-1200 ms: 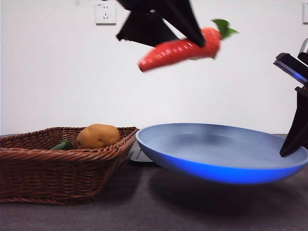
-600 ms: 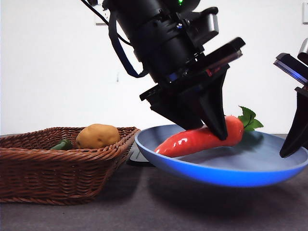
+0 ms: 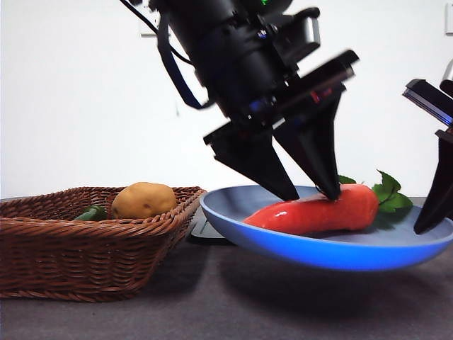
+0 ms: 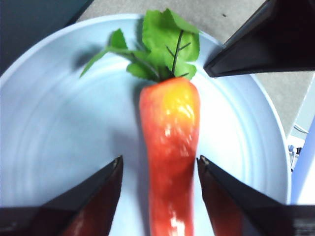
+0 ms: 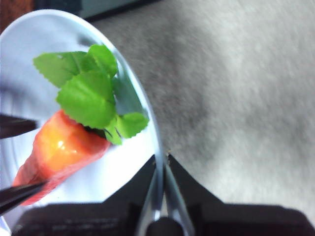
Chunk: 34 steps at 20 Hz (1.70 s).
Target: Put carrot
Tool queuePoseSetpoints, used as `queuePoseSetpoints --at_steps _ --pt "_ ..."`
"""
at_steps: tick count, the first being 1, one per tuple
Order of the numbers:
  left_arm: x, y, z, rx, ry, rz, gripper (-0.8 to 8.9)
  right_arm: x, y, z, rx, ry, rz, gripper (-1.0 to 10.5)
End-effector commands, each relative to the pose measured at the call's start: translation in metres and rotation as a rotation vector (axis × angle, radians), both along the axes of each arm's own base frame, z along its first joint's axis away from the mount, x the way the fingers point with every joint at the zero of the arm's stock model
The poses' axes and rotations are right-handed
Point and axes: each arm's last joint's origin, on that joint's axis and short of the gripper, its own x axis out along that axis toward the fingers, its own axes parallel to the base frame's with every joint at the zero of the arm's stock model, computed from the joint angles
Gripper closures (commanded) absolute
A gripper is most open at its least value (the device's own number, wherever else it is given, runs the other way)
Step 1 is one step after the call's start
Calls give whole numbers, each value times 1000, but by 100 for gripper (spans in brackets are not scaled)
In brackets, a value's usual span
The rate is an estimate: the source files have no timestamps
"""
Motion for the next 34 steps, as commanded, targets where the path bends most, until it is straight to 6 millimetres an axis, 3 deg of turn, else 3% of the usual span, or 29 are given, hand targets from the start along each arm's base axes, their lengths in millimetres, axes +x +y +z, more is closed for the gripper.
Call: queuePoseSetpoints --at_steps 1,5,10,14,18,20,24,30,34 --pt "-4 7 23 -31 -30 4 538 2 1 3 17 21 -26 944" --pt "-17 35 69 -101 -90 23 541 15 3 18 3 32 -25 944" --pt "-45 70 116 -172 -147 25 542 65 5 38 -20 -13 -11 943" --pt "-61 90 133 -182 -154 25 542 122 3 35 -47 -2 -15 943" --pt "-64 94 134 -165 -141 25 542 173 -3 18 -96 27 -60 943" --pt "-64 94 134 -169 -145 25 542 188 -4 10 -106 36 -58 943" --pt "-62 92 137 -201 -170 25 542 197 -9 0 -128 40 -35 943" --pt "-60 89 141 -248 -208 25 542 196 -10 0 -146 28 1 731" --pt "-55 84 151 -335 -309 51 542 192 -13 7 -151 25 7 713"
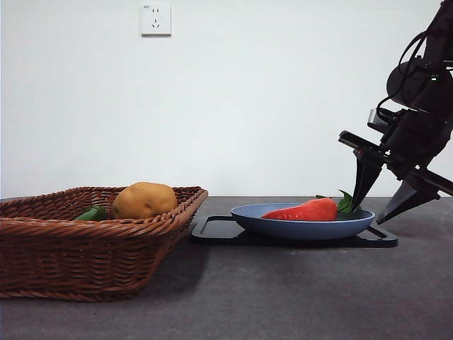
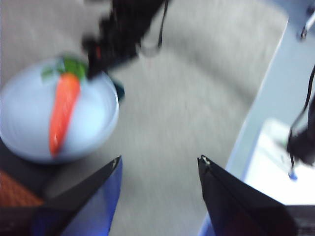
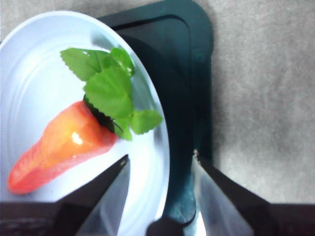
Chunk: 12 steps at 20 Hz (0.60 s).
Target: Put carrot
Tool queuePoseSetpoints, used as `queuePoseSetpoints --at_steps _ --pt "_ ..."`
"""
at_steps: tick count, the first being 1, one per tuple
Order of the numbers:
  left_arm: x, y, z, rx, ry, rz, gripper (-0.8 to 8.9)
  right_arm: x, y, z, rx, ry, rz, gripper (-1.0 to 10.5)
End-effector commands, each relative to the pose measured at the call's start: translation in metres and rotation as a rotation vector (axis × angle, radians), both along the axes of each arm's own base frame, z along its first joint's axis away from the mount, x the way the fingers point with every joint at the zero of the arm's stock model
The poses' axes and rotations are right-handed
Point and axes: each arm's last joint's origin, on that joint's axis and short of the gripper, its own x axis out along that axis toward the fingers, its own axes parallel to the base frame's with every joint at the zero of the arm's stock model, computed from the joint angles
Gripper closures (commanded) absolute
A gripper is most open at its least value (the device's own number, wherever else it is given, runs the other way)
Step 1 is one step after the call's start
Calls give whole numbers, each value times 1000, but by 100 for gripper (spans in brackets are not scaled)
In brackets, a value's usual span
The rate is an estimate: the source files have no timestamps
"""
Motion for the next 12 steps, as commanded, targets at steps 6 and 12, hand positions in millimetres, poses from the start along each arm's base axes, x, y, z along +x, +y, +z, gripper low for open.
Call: queuePoseSetpoints --at_steps 6,12 --pt "14 -10 22 -99 -294 188 550 -29 -11 44 -15 58 0 843" --pt "34 2 14 28 -338 327 807 -81 11 95 -144 -39 111 943"
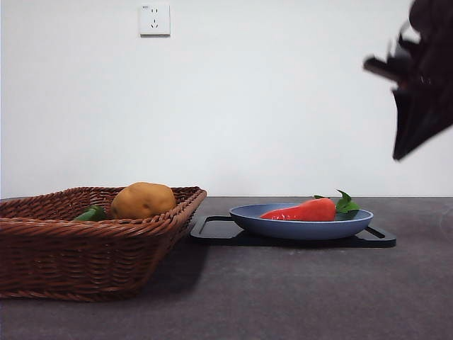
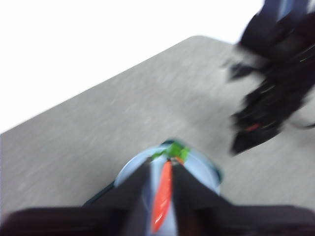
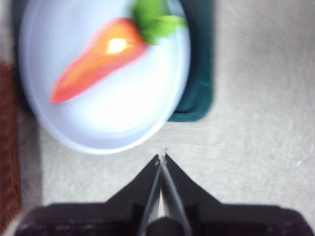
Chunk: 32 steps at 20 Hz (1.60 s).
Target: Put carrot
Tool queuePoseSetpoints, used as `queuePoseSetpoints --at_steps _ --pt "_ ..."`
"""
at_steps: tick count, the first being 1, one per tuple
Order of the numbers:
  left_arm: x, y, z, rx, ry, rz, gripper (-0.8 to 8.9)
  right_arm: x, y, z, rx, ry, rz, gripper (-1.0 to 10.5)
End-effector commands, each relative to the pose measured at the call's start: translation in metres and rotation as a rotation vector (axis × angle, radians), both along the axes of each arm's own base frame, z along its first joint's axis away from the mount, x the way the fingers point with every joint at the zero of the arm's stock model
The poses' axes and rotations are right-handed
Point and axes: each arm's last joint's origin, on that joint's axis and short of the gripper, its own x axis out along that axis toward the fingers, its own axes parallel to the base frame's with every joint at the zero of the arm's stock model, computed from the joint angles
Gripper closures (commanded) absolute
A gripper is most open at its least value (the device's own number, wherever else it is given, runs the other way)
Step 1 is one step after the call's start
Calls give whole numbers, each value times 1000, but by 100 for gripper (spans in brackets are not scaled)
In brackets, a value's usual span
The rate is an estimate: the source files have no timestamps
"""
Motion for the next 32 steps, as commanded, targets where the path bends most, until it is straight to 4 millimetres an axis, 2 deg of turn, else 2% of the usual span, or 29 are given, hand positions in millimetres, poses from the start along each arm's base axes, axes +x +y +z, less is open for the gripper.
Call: queuePoseSetpoints --at_steps 1,5,8,11,15,18,20,22,32 --pt "10 10 -5 89 17 60 807 -20 14 14 -86 -77 47 943" --pt "31 52 -22 226 183 207 807 -69 36 27 -213 -266 84 943" --pt "31 75 -27 194 195 247 807 -98 43 28 -212 -461 85 943" --pt "11 96 -40 102 130 258 807 -120 43 18 -146 -609 79 943" --pt "-31 120 -83 42 134 283 807 -143 39 -6 -73 -748 25 943" --pt "-61 137 -106 -69 146 326 807 -159 37 -29 -21 -769 -32 943" --pt "-75 145 -113 -140 131 338 807 -165 36 -38 -40 -760 -30 943" --pt "-82 149 -110 -158 111 335 805 -165 36 -39 -45 -754 -30 943" --pt "-80 147 -109 -164 93 333 805 -164 35 -38 -54 -770 -52 943"
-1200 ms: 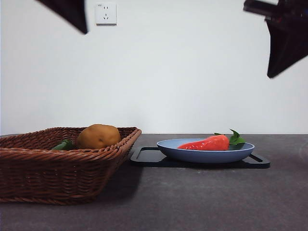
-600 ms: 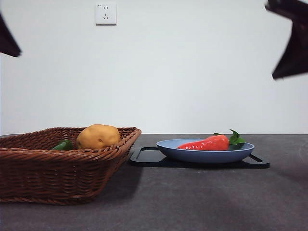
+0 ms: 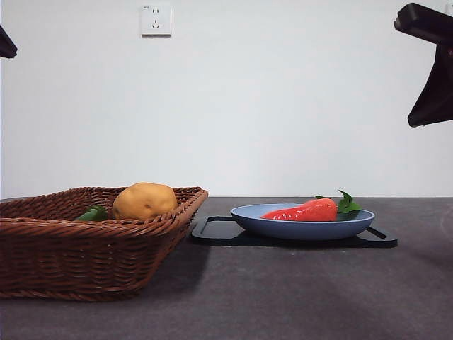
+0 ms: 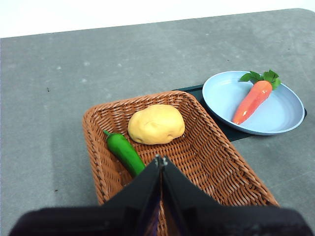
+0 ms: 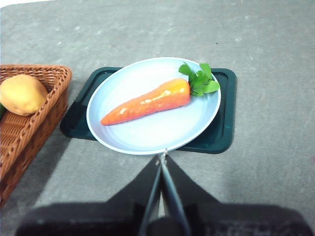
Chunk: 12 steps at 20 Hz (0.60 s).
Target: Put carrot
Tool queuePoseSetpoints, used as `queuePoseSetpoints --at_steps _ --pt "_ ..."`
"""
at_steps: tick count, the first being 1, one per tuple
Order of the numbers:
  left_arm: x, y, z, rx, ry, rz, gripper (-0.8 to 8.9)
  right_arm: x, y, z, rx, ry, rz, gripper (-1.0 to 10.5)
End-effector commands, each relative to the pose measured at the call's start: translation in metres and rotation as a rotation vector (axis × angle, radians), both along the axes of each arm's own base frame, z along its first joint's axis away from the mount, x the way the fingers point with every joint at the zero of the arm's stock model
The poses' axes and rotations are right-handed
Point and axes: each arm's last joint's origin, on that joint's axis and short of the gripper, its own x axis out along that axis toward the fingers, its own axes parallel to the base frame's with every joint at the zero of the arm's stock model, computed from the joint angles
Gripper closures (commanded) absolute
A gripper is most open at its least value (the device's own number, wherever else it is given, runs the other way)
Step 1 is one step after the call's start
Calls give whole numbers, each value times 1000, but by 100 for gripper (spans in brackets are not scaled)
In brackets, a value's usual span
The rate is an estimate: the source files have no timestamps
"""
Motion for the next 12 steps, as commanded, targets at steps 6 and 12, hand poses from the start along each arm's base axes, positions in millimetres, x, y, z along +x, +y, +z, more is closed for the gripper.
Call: queuePoseSetpoints --at_steps 6,12 --pt "-22 13 10 43 -155 4 805 1 1 3 16 -12 -2 943" --pt "-32 42 -25 56 -347 237 805 1 1 3 16 -12 -2 943"
